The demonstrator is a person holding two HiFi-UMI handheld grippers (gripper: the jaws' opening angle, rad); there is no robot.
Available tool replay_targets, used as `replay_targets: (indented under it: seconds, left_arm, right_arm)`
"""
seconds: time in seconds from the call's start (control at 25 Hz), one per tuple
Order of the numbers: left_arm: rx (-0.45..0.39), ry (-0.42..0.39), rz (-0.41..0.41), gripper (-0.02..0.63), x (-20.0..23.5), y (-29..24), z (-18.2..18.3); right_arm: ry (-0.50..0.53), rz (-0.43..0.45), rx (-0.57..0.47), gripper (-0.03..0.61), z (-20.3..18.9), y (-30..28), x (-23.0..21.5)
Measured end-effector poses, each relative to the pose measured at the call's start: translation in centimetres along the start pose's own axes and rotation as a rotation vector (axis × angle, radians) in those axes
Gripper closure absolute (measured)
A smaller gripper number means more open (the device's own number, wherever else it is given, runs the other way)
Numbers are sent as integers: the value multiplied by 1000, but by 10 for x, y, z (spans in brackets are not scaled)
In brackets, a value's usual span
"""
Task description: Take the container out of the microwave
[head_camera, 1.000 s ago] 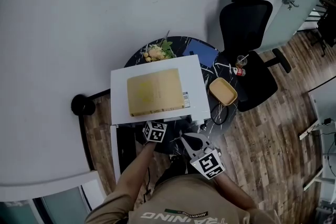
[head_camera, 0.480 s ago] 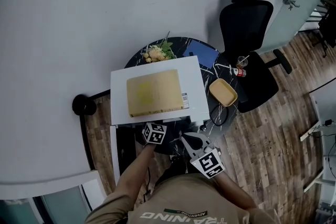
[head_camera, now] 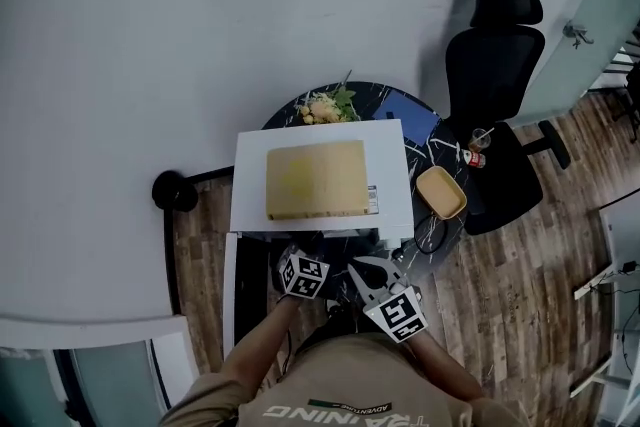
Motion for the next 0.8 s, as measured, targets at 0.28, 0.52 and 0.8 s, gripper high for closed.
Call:
replay_targets:
  seconds: [0.28, 0.52, 0.8]
  left_arm:
    - [-13, 8, -34, 591, -9, 48, -7]
    - [6, 59, -29, 591, -16, 81, -27]
    - [33, 109, 26, 591, -27, 112, -44]
  right_arm:
    - [24, 42, -15, 571, 8, -13, 4]
    - [46, 84, -19, 571, 15, -23, 12]
    - [65, 156, -22, 571, 15, -21, 24]
Point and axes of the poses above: the fingertips, and each gripper's own axes: y backward along the fingers, x to its left, z out of its top, the point moved 2 cm from there along y, backward along the fingers, and after that the axes turned 6 degrees about z, right-handed, at the moved point
